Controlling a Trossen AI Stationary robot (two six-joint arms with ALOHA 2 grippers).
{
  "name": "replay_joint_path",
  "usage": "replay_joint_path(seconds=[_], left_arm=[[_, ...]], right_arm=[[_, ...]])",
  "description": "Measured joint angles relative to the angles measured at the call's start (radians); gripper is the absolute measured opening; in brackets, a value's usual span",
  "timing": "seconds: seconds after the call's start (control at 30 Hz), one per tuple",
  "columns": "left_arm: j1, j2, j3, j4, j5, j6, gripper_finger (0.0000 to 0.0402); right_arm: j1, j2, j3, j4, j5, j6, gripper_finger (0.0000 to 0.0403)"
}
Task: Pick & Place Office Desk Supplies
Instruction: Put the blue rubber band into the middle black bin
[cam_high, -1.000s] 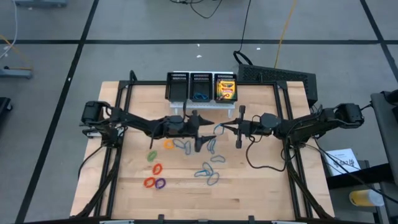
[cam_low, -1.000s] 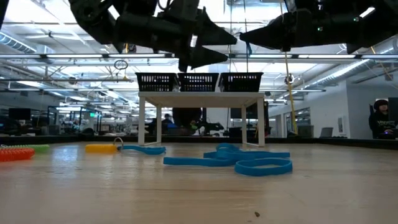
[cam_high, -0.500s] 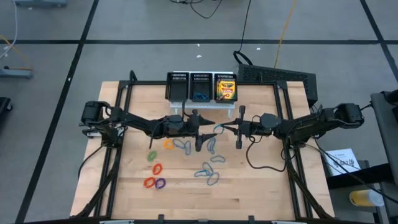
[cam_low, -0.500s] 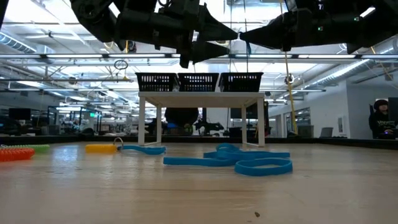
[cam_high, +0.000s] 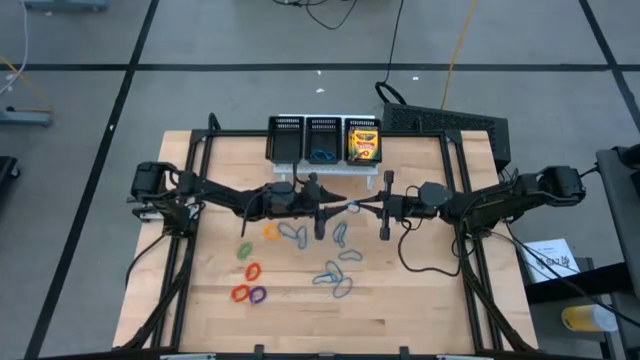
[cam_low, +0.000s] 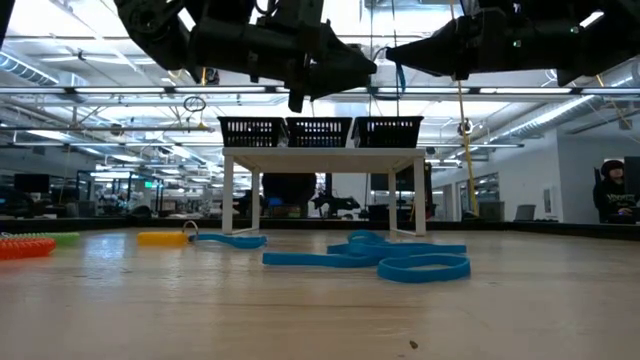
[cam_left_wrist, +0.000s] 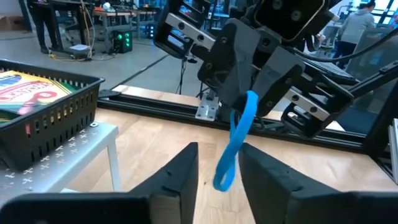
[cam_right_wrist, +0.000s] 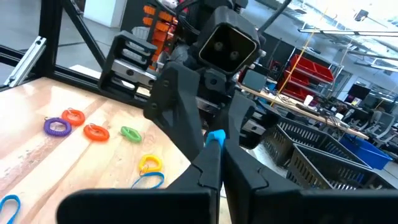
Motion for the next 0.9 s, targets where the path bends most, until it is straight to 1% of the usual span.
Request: replay_joint_path(seconds=[0.23, 0.43, 0.5, 0.63, 0.7, 0.77, 0.9], left_arm=[[0.000, 0.000, 0.000, 0.001, 0.002, 0.005, 0.0071], [0.000, 0.000, 0.000, 0.001, 0.002, 0.009, 0.0014], [0.000, 0.000, 0.000, 0.001, 0.002, 0.010, 0.0007], [0.000, 0.000, 0.000, 0.001, 0.001, 0.011, 0.0014], [0.000, 0.000, 0.000, 0.001, 0.001, 0.012, 0.0010], [0.002, 0.000, 0.000, 0.001, 0.001, 0.017, 0.0006], [0.006, 0.000, 0.000, 0.001, 0.000, 0.012, 0.0011]], right_arm=[[0.000, 0.000, 0.000, 0.000, 0.001, -0.001, 0.0000], [0.000, 0.000, 0.000, 0.000, 0.001, -0.002, 0.0000], [0.000, 0.000, 0.000, -0.001, 0.002, -0.003, 0.0000], [0.000, 0.000, 0.000, -0.001, 0.003, 0.019, 0.0003], [0.000, 0.000, 0.000, -0.001, 0.004, 0.040, 0.0013], [0.000, 0.000, 0.000, -0.001, 0.004, 0.045, 0.0031], [0.000, -0.015, 0.000, -0.008, 0.007, 0.089, 0.0091]])
